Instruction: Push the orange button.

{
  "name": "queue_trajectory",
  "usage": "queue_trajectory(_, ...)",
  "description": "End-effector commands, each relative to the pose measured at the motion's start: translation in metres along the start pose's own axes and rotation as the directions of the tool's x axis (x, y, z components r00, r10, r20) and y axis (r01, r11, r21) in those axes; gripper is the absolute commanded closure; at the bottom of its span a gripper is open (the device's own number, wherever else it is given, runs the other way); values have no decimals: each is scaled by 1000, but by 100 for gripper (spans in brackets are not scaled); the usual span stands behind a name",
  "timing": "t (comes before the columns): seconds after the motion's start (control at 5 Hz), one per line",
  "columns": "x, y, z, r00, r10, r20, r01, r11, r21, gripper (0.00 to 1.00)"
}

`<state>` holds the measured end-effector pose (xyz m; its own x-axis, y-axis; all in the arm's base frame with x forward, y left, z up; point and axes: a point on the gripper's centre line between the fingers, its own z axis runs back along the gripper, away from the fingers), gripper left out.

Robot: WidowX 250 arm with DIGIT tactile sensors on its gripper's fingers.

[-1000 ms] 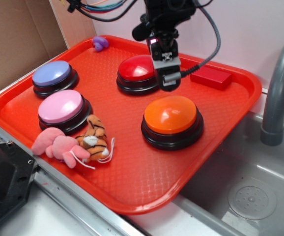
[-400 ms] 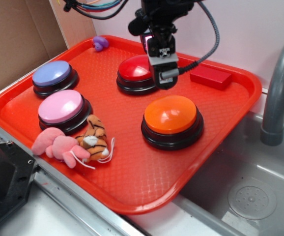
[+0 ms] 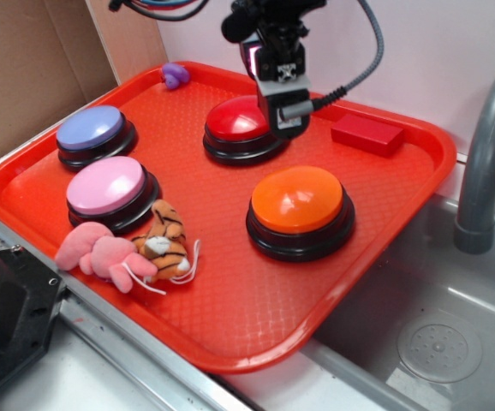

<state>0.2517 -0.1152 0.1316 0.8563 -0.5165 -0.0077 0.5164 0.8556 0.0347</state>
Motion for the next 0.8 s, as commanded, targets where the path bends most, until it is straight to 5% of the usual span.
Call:
queue_trajectory(0.0, 4, -7, 37, 994, 0, 109, -1, 1000, 9, 0)
queue_trajectory(0.4, 0, -7, 45, 988, -16, 154, 17, 1000, -4, 0)
queue_trajectory(0.6, -3, -6, 45, 992, -8, 124, 7, 1000, 8, 0)
